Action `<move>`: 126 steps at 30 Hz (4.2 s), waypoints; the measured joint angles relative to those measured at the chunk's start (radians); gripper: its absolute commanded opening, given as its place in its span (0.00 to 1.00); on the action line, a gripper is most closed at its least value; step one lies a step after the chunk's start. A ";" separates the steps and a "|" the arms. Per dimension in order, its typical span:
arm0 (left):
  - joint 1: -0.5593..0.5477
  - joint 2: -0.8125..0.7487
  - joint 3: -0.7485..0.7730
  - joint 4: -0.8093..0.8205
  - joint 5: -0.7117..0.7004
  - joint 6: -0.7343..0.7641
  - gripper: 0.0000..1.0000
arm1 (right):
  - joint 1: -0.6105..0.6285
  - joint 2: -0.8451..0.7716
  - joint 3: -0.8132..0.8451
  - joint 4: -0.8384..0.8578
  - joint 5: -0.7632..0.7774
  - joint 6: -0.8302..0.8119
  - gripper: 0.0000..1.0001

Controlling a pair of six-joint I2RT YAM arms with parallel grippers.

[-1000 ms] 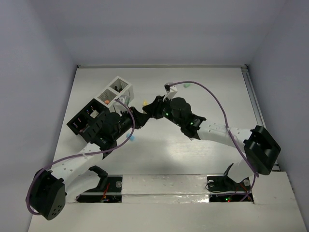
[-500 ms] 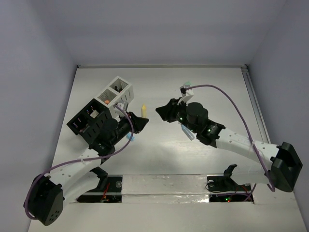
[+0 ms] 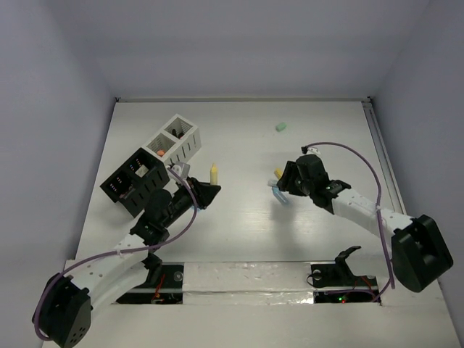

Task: Sort the stationery into containers
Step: Close the pen cap on the pen.

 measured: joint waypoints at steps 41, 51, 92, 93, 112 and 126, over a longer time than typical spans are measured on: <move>-0.013 -0.022 -0.009 0.031 0.014 0.009 0.00 | -0.070 0.414 0.159 0.192 -0.086 -0.044 0.56; -0.013 -0.022 -0.009 0.031 0.014 0.015 0.00 | -0.107 0.427 0.164 0.191 -0.063 -0.066 0.63; -0.013 -0.020 -0.009 0.031 0.011 0.016 0.00 | -0.125 0.683 0.546 -0.124 0.019 -0.248 0.49; -0.013 -0.020 -0.009 0.031 0.011 0.016 0.00 | -0.121 0.690 0.558 -0.133 0.024 -0.252 0.49; -0.013 0.019 -0.009 0.035 0.008 0.016 0.00 | -0.100 0.661 0.536 -0.090 0.012 -0.254 0.08; -0.013 0.174 -0.009 0.068 0.002 0.024 0.00 | 0.146 0.381 0.460 0.333 -0.061 -0.076 0.07</move>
